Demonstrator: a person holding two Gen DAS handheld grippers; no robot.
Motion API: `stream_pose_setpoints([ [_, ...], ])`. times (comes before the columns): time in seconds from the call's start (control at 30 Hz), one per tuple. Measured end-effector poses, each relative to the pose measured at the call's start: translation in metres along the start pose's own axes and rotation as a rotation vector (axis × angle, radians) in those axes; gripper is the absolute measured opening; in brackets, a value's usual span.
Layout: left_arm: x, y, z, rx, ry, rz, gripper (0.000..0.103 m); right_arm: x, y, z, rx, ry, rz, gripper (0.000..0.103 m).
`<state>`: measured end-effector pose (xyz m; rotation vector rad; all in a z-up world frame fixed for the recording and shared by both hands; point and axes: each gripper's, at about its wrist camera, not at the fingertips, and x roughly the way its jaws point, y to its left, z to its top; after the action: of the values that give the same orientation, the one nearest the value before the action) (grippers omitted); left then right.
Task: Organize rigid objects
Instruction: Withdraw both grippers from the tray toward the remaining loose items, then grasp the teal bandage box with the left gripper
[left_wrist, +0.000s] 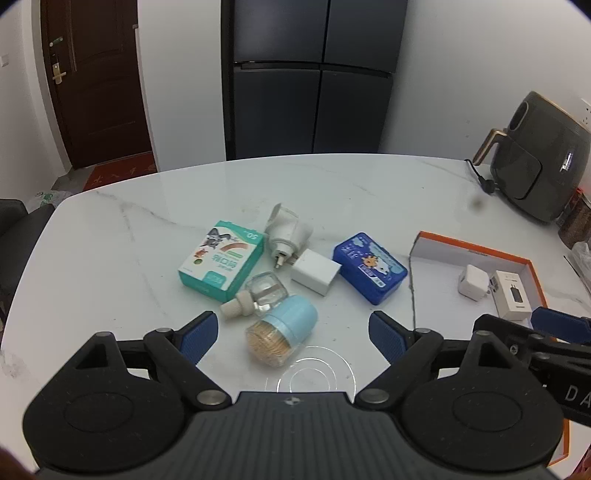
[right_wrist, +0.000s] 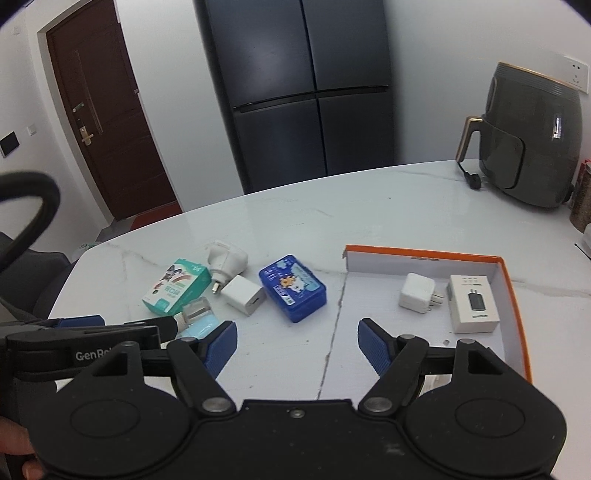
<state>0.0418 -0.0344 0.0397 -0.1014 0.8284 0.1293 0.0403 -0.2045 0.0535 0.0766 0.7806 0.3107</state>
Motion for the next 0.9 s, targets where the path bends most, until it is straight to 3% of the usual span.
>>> stream_pose_setpoints([
  [0.9, 0.018, 0.059, 0.002, -0.035, 0.039, 0.044, 0.091, 0.032, 0.049, -0.003, -0.029, 0.041, 0.037, 0.086],
])
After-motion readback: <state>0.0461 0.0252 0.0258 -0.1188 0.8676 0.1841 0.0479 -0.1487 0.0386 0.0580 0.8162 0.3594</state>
